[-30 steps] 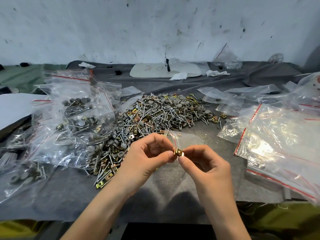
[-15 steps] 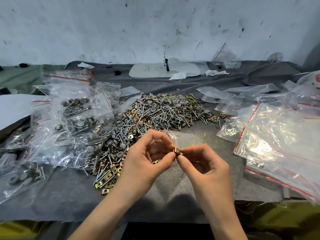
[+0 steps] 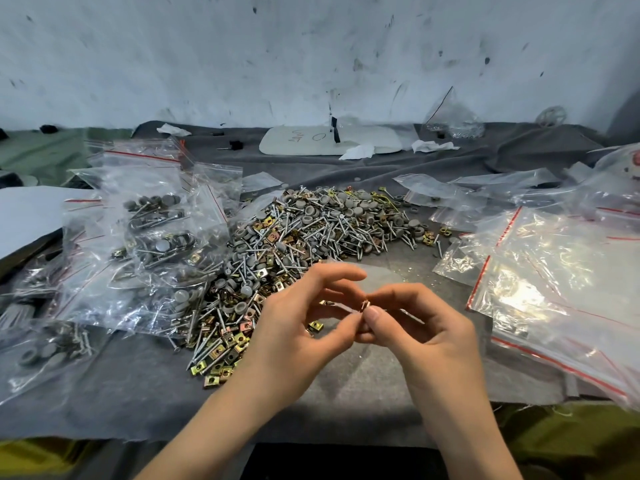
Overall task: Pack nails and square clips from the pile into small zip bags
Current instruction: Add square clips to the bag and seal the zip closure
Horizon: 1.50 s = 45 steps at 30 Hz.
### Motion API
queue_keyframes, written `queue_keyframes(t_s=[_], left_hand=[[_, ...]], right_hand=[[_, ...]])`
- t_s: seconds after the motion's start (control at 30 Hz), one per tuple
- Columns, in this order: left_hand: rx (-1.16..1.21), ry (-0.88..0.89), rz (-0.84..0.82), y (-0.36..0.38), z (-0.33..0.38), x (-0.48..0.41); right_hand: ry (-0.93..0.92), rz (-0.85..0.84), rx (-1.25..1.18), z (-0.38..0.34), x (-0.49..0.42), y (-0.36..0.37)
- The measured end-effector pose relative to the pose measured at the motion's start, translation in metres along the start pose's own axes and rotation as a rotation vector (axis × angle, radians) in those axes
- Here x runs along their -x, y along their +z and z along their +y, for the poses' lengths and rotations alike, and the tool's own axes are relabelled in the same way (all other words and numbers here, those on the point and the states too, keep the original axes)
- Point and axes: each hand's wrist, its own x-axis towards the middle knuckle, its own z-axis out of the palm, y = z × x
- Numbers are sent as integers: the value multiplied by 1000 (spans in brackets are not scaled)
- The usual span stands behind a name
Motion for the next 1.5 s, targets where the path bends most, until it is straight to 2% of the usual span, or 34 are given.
queue_keyframes(t_s=[0.13, 0.6, 0.8, 1.07, 1.27, 1.5], left_hand=[[72, -71, 5, 0, 1, 1], [-11, -74, 5, -1, 4, 1], [11, -149, -27, -4, 4, -1], [-86, -108, -115, -9, 2, -4], [-214, 32, -72, -6, -2, 0], [-211, 43, -61, -6, -5, 2]], right_hand=[[3, 28, 1, 2, 1, 1], [-46, 63, 32, 8, 1, 6], [-28, 78, 17, 12, 4, 9], [164, 22, -189, 12, 1, 6], [187, 26, -176, 9, 1, 4], [202, 26, -136, 7, 0, 5]])
